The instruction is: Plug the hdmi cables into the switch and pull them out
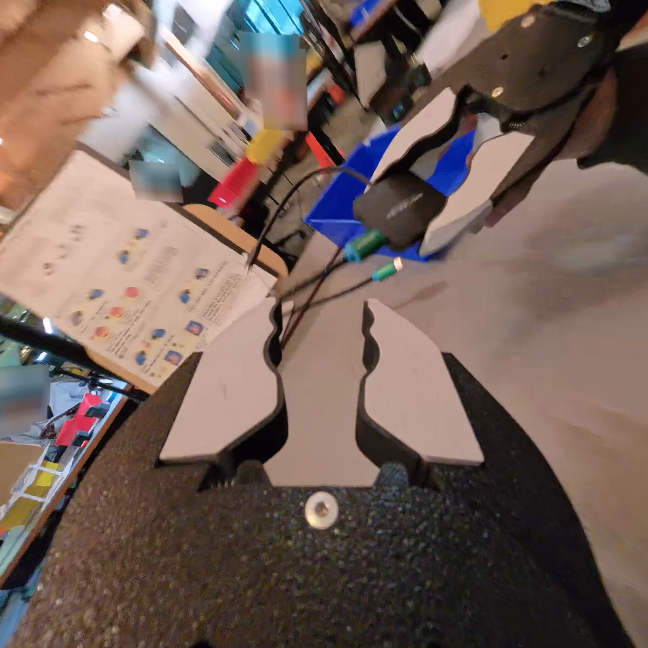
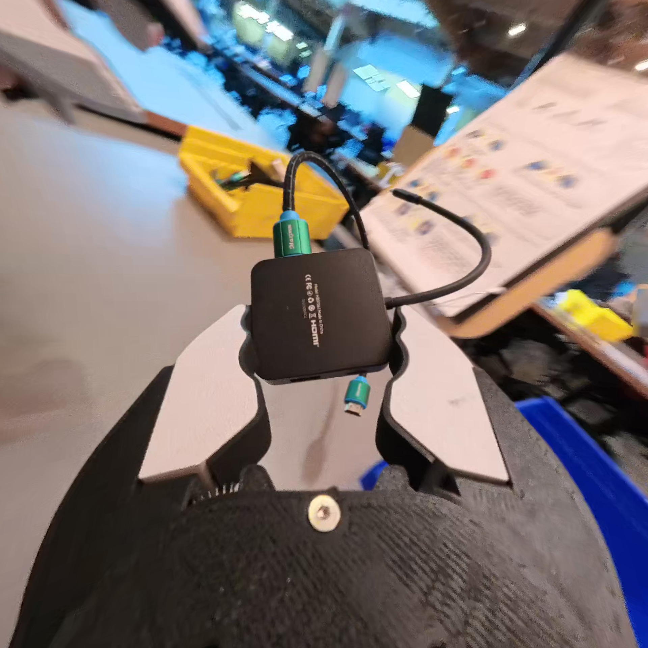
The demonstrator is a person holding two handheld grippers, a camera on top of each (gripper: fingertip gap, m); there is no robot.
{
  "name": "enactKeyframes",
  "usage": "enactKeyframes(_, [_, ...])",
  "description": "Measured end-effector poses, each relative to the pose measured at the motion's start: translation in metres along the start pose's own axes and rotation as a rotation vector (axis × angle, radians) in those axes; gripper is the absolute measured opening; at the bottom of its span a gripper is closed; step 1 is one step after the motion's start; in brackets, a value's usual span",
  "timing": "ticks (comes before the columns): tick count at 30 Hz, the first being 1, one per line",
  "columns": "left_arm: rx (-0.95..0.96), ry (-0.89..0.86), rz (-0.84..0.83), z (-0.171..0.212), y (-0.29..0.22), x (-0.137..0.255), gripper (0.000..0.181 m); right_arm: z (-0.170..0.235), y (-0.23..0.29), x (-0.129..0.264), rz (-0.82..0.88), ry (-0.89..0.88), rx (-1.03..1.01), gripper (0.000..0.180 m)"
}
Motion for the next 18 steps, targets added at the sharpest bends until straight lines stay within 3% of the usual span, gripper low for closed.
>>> enactKeyframes(4, [0.113, 0.087, 0.037, 0.046, -0.008, 0.018, 0.042, -0.022, -0.065, 0.045, 0.313, -0.047, -0.019, 0.076])
enactKeyframes(6, [0.148, 0.160, 0.078, 0.073, -0.019, 0.022, 0.042, -0.015, -0.093, 0.063, 0.411, 0.041, -0.010, 0.076])
enactKeyframes(12, [0.190, 0.230, 0.171, 0.103, -0.045, 0.021, 0.043, 0.083, -0.164, 0.062, 0.569, 0.468, -0.111, 0.076])
enactKeyframes(18, [0.231, 0.255, 0.208, 0.112, -0.055, 0.019, 0.042, 0.172, -0.159, 0.036, 0.528, 0.709, -0.239, 0.076])
Point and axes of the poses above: each gripper's, where its closed fingertips meet, x back along the fingers, z out of its underside, y = z × x across the jaws, the point moved 2 cm from there along x, back along the fingers, and after that the axes turned 10 degrees about x, right-handed, at the moved point
